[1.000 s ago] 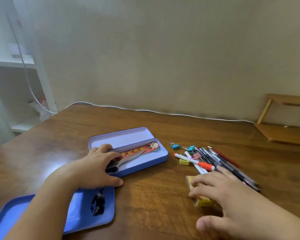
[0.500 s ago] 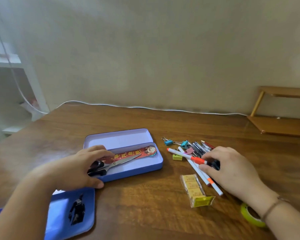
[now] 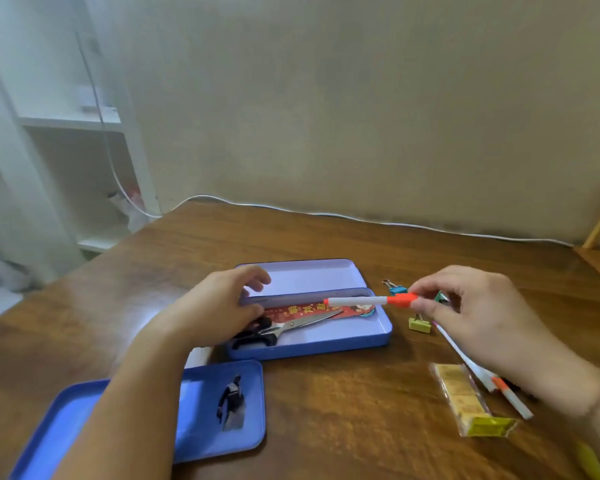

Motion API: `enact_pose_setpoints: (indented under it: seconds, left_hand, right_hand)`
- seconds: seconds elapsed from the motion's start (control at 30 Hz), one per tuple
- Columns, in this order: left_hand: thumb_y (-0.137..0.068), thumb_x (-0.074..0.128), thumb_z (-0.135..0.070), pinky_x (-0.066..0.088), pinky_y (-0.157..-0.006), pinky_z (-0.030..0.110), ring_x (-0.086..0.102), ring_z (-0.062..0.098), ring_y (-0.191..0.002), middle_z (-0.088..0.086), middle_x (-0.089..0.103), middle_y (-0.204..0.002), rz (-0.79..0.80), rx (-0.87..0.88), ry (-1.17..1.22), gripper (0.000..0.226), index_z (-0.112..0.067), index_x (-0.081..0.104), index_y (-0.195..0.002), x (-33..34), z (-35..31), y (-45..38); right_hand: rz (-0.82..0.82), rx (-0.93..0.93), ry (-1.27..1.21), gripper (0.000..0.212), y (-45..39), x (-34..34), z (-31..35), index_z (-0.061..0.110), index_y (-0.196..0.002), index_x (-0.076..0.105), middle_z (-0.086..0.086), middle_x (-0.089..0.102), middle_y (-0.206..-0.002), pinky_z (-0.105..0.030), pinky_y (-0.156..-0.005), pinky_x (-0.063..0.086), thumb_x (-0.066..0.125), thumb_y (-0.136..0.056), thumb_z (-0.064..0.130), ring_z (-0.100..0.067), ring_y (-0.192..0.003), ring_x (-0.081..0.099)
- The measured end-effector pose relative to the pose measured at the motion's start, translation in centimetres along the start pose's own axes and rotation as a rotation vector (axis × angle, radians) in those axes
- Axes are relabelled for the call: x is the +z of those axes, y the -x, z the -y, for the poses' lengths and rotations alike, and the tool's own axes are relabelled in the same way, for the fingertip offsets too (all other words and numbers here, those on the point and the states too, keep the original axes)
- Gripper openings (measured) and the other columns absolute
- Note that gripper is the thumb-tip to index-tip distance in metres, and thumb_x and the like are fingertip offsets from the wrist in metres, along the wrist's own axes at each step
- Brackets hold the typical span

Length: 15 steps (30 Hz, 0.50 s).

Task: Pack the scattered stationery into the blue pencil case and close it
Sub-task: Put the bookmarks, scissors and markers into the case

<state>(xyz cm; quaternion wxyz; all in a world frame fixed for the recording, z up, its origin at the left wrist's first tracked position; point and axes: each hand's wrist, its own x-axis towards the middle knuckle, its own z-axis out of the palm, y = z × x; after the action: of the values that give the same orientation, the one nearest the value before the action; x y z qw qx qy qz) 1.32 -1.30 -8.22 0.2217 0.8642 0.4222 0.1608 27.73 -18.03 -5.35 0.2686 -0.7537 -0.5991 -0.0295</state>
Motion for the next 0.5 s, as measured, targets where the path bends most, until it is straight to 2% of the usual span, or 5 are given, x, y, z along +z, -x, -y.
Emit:
enact_pose_setpoints:
  seconds: [0.07,0.13,0.3,0.5]
  left_hand:
    - [-0.088,0.063,-0.009,0.05,-0.082,0.026,0.062,0.013,-0.092,-0.01,0.065,-0.106,-0.109,-0.026,0.028,0.028,-0.028,0.061,-0.108,-0.1,0.5,-0.2]
    - [-0.087,0.062,-0.005,0.05,-0.075,0.023,0.063,0.014,-0.086,-0.008,0.067,-0.097,-0.157,-0.034,0.038,0.026,-0.028,0.064,-0.097,0.0,0.5,-0.3]
    - [-0.088,0.063,-0.006,0.053,-0.072,0.023,0.064,0.007,-0.082,-0.014,0.068,-0.092,-0.111,-0.006,0.038,0.022,-0.027,0.069,-0.094,0.4,0.1,-0.4]
    - [-0.083,0.072,-0.018,0.054,-0.073,0.027,0.06,0.005,-0.074,-0.024,0.057,-0.074,-0.107,0.006,-0.045,0.014,-0.032,0.072,-0.082,0.5,-0.5,-0.5]
  right_hand:
    - [0.011,-0.04,0.029,0.013,-1.9,2.2,1.7,0.03,-0.098,0.075,0.01,0.07,-0.093,-0.037,-0.074,0.052,0.069,-0.086,0.032,-0.013,-0.088,0.06]
    - [0.047,-0.053,0.035,0.018,-3.3,4.3,3.1,0.029,-0.102,0.075,0.009,0.07,-0.098,-0.037,-0.078,0.052,0.066,-0.088,0.035,-0.016,-0.093,0.06]
    - [0.102,-0.07,0.096,0.02,-4.3,7.4,5.3,0.034,-0.103,0.071,0.01,0.069,-0.099,-0.035,-0.08,0.052,0.061,-0.089,0.043,-0.016,-0.098,0.06]
    - [0.087,-0.131,0.2,0.016,-4.8,8.6,6.6,0.032,-0.097,0.066,0.008,0.068,-0.095,-0.03,-0.074,0.047,0.06,-0.089,0.044,-0.017,-0.095,0.06]
